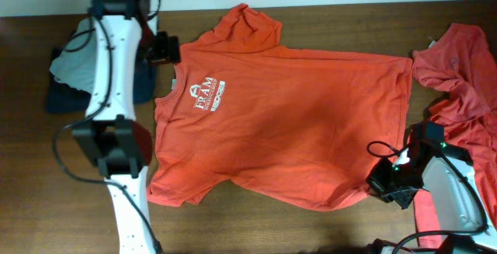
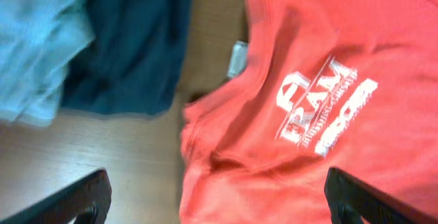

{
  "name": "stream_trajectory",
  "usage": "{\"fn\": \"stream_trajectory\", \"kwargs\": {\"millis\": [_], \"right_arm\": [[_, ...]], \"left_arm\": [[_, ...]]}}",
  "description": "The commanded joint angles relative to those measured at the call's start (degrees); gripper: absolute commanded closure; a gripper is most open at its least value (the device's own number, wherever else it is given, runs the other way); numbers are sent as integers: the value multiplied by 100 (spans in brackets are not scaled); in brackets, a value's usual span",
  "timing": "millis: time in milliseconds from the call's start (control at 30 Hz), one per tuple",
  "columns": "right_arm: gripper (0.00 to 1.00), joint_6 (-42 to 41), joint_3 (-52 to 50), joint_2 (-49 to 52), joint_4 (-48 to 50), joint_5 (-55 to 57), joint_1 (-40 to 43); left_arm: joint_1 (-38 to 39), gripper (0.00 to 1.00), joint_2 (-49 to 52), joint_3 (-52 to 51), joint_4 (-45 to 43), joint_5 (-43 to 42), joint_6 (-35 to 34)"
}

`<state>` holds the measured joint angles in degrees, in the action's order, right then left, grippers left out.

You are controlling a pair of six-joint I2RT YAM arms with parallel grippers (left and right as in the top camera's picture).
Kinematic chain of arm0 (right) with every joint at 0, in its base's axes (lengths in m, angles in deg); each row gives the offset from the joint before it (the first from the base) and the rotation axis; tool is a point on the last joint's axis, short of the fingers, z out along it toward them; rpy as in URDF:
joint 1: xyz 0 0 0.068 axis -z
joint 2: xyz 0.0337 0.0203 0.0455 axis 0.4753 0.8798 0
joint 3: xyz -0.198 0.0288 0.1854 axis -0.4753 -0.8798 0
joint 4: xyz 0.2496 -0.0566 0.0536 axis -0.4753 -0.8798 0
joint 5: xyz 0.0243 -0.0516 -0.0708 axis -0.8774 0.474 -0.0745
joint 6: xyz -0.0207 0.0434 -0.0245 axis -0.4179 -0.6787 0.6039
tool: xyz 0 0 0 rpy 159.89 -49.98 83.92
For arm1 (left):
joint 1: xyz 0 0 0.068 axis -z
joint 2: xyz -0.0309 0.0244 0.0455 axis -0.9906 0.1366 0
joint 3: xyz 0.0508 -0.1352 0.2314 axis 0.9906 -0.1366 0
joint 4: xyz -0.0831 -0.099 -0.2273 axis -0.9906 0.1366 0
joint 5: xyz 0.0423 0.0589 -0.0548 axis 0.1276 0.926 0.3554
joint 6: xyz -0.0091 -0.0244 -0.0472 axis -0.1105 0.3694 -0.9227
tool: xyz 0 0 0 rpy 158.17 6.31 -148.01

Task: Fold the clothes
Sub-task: 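Move the left gripper to the lower left hem and grasp it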

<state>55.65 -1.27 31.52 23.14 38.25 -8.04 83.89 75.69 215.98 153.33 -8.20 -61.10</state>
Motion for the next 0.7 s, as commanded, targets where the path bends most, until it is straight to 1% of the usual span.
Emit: {"fn": "stream_trajectory", "kwargs": {"millis": [0, 67, 133, 200, 300, 400, 467, 533, 667], "right_arm": [[96, 138, 57, 9, -46, -33, -50], [96, 136, 57, 9, -83, -33, -50], [96, 136, 57, 9, -114, -33, -50], [96, 136, 57, 9, -155, -33, -50], [96, 136, 57, 9, -197, -35, -50], [96, 136, 57, 9, -240, -35, -50], [96, 136, 57, 9, -254, -35, -50], [96, 136, 57, 9, -240, -35, -50], [96, 136, 57, 9, -234, -35, -50]], "left_arm": [[-107, 1, -723, 26, 369, 57, -435], [-105, 1, -890, 15, 369, -258, -428], [-101, 1, -1075, -61, 369, -750, -426], [-101, 1, -1325, -319, 369, -914, -424], [-114, 1, -2116, -1274, 369, -730, -485], [-116, 1, -3008, -2312, 367, -282, -997], [-116, 1, -3580, -3012, 304, 35, -1220], [-118, 1, -4162, -3805, 127, 146, -1226], [-118, 1, -4911, -5274, -365, 116, -1224]]}}
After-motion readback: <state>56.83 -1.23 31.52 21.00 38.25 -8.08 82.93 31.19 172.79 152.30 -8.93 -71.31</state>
